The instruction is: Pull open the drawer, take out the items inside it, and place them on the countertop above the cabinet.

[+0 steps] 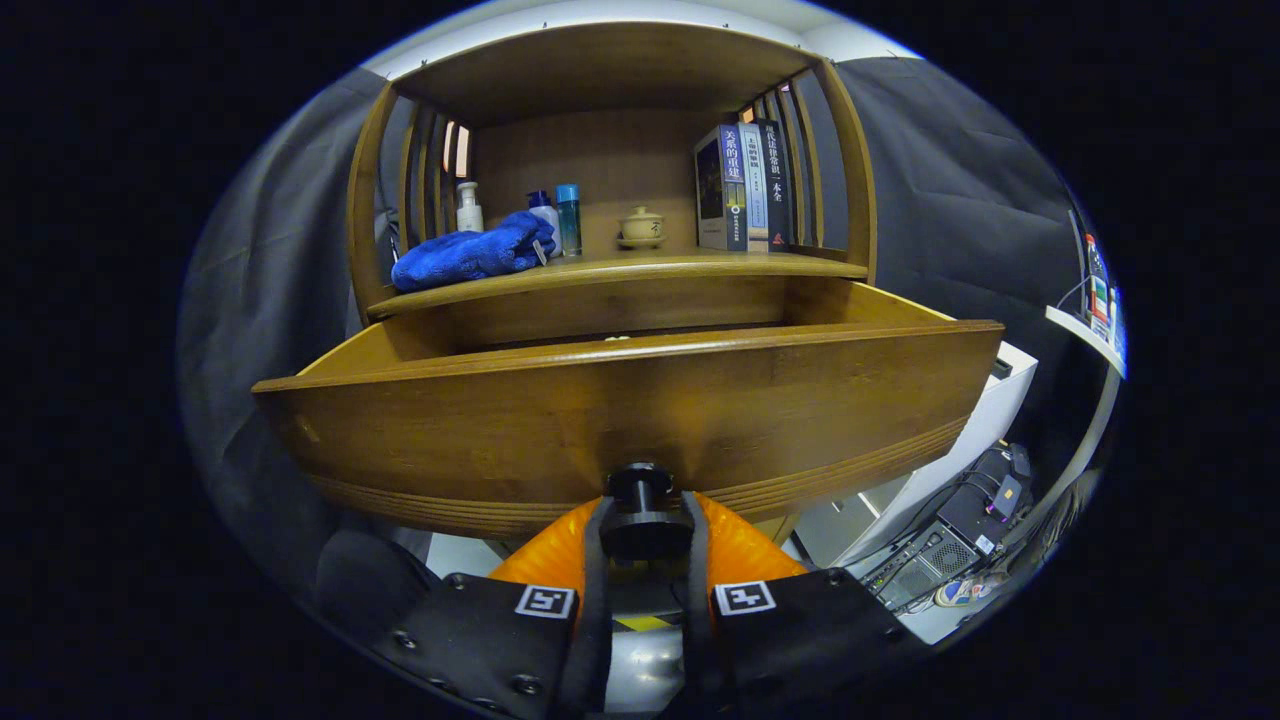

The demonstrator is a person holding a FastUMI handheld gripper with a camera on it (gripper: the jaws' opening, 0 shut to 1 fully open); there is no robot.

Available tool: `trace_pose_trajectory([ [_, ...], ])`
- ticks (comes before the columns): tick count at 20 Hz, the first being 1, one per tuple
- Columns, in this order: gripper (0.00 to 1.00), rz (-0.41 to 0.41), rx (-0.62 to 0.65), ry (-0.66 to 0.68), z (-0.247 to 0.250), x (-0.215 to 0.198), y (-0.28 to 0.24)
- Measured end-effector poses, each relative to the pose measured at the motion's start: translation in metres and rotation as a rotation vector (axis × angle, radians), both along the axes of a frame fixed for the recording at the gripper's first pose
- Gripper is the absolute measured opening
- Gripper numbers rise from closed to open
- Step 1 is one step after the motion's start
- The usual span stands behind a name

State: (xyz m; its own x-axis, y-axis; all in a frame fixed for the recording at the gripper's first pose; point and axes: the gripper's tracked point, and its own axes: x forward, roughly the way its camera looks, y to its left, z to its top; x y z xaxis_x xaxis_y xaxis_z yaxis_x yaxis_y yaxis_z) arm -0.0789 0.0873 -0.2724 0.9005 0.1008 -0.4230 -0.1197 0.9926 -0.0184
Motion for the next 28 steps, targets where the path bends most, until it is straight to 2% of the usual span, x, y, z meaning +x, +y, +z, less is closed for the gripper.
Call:
trace_pose_trajectory([
  [16, 0.38, -0.013, -0.025, 0.072, -0.008, -0.06, -0.011],
  [20, 0.38, -0.023, -0.031, 0.065, -0.006, -0.063, -0.011],
  [23, 0.38, -0.033, -0.036, 0.11, -0.008, -0.064, -0.01],
  [24, 0.45, -0.037, -0.029, 0.12, -0.007, -0.065, -0.01],
  [25, 0.46, -0.04, -0.019, 0.134, -0.004, -0.066, -0.01],
  [28, 0.56, -0.018, 0.002, 0.058, 0.042, -0.059, -0.003],
])
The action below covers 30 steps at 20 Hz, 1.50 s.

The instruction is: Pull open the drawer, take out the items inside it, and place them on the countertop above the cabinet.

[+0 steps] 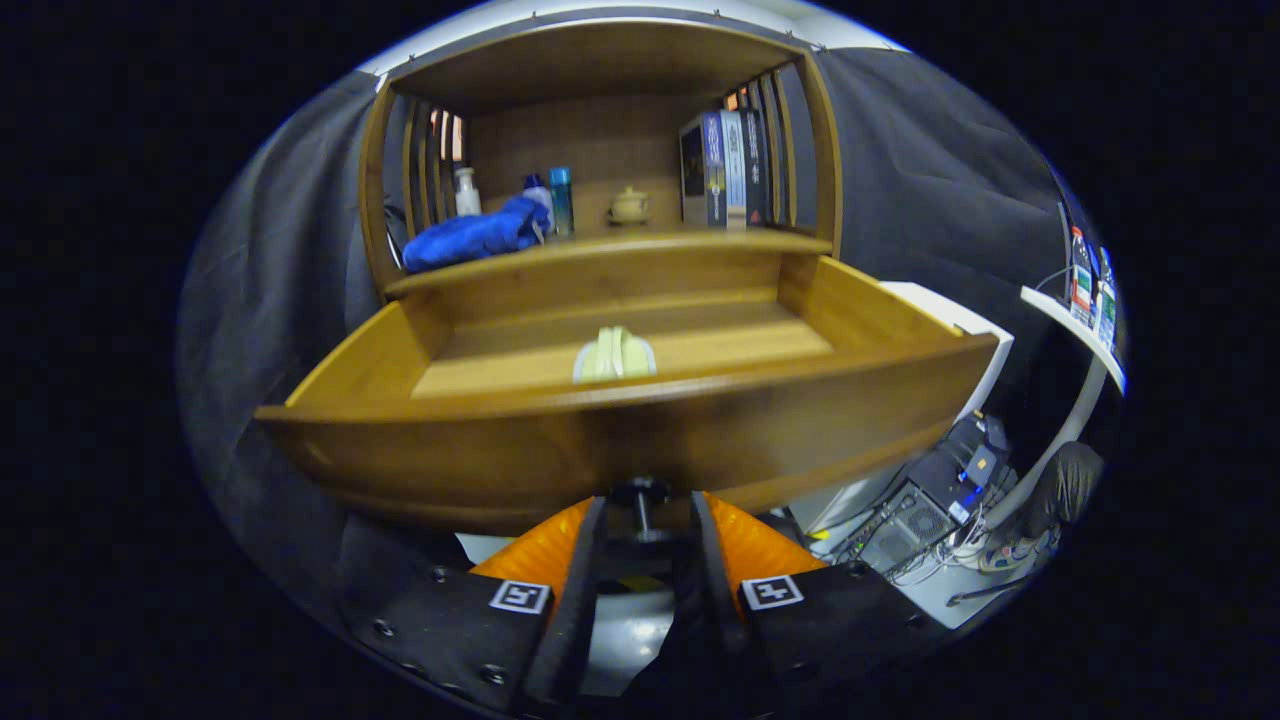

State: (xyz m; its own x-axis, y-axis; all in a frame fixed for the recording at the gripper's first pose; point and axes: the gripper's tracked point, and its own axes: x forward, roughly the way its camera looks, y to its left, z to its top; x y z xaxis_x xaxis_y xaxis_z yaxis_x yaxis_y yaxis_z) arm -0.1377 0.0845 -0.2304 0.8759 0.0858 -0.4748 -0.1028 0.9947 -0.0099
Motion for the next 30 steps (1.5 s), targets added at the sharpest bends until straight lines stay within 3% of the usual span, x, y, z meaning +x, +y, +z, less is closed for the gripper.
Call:
trace_pose_trajectory([
  [5, 1.0, 0.081, -0.019, -0.049, 0.049, -0.006, 0.013],
  [10, 0.99, 0.102, 0.097, -0.077, 0.095, 0.013, 0.024],
  [15, 0.99, 0.111, 0.102, -0.07, 0.119, 0.062, 0.027],
  [24, 0.99, 0.148, -0.031, 0.122, 0.076, 0.141, 0.038],
  [30, 0.96, 0.232, -0.093, 0.336, 0.027, 0.155, 0.065],
])
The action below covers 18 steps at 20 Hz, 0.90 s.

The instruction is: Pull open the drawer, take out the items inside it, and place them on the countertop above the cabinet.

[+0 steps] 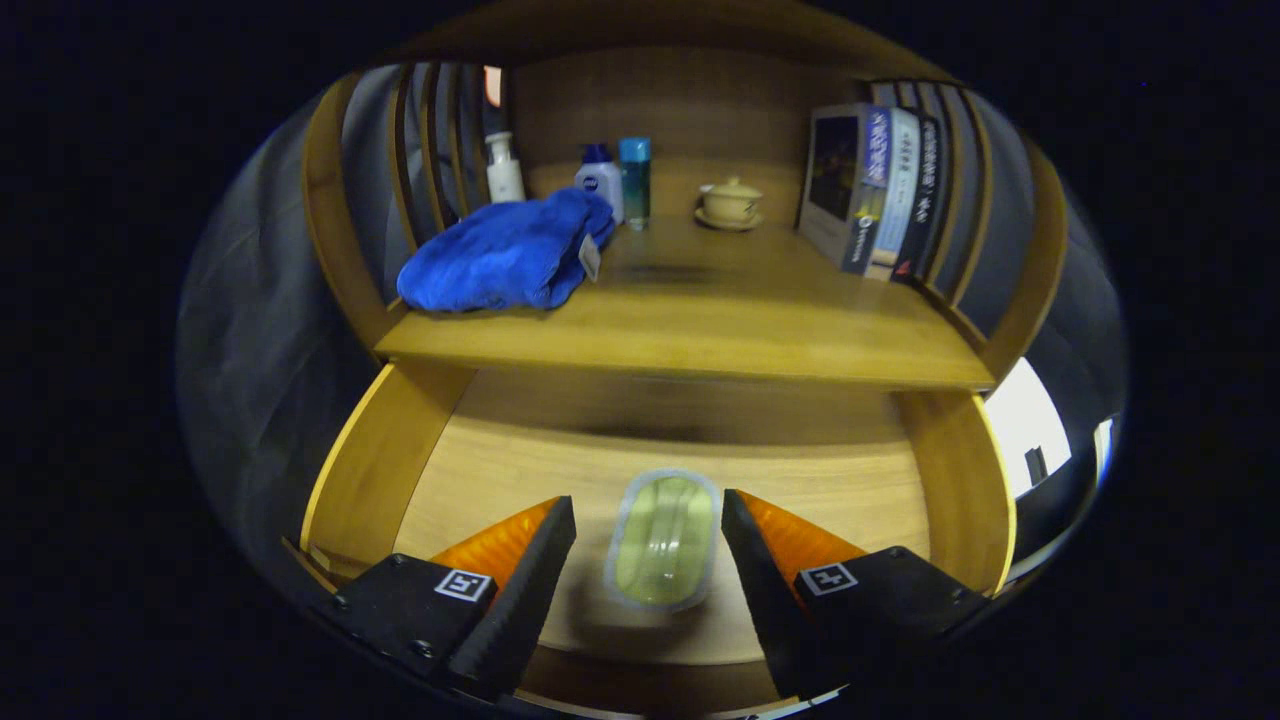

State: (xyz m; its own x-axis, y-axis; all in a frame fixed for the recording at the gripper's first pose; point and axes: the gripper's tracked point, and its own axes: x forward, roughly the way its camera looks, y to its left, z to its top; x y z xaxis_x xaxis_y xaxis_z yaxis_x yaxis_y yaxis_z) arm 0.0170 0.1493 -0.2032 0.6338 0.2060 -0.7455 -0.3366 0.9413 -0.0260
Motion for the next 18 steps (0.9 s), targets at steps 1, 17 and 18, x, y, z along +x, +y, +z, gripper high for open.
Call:
trace_pose_trajectory([
  [1, 0.95, 0.003, -0.006, 0.04, -0.007, 0.001, 0.001],
  [17, 0.24, -0.003, -0.023, 0.175, 0.005, -0.005, -0.007],
  [18, 0.24, 0.004, -0.03, 0.161, 0.017, -0.008, -0.009],
])
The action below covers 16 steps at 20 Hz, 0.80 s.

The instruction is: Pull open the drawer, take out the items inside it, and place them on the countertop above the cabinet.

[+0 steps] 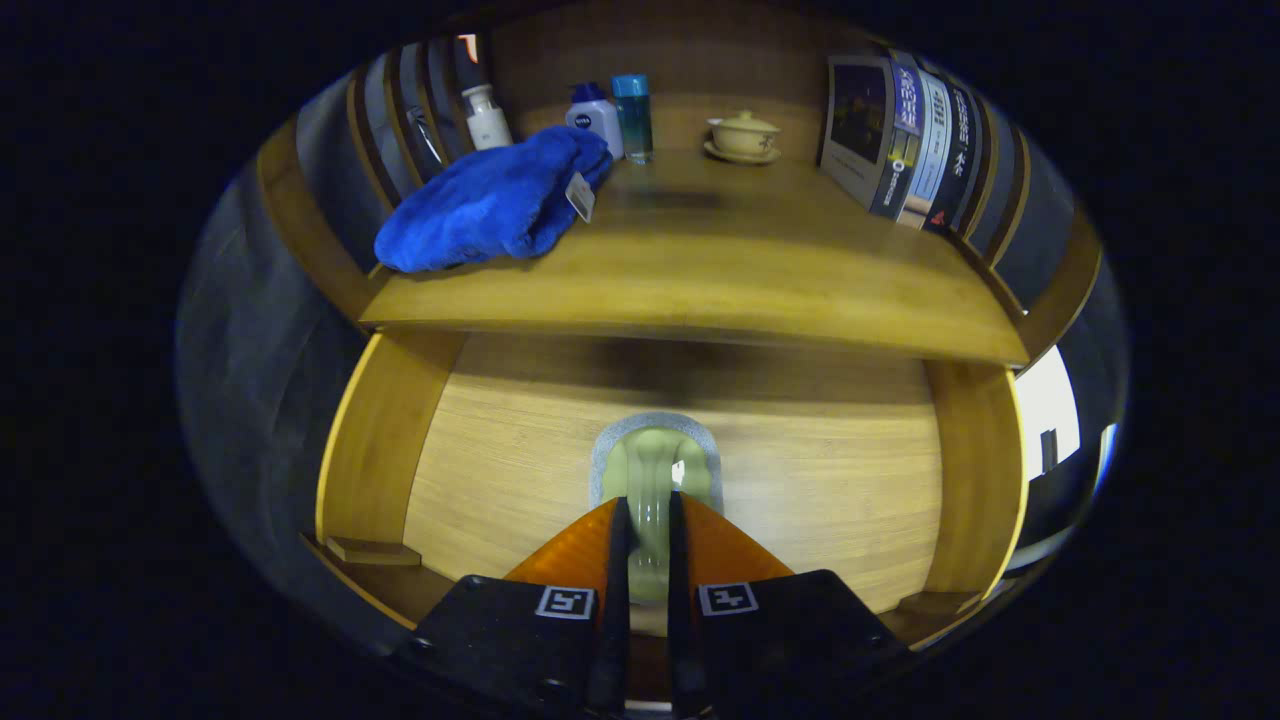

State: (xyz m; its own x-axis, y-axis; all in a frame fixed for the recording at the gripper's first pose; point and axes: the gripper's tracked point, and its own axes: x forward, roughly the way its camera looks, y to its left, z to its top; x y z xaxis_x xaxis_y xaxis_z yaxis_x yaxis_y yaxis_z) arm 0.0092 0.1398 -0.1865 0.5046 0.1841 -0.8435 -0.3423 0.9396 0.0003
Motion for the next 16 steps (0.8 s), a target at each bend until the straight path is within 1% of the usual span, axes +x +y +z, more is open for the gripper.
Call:
trace_pose_trajectory([
  [5, 0.24, 0.057, 0.002, -0.079, 0.07, -0.002, 0.006],
  [7, 0.24, 0.043, 0.047, -0.08, 0.092, -0.003, 0.012],
  [9, 0.24, 0.047, -0.006, -0.126, 0.113, 0.009, 0.001],
  [13, 0.24, 0.024, 0.003, -0.131, 0.123, 0.029, 0.003],
  [16, 0.24, 0.019, -0.023, -0.157, 0.127, 0.055, 0.002],
])
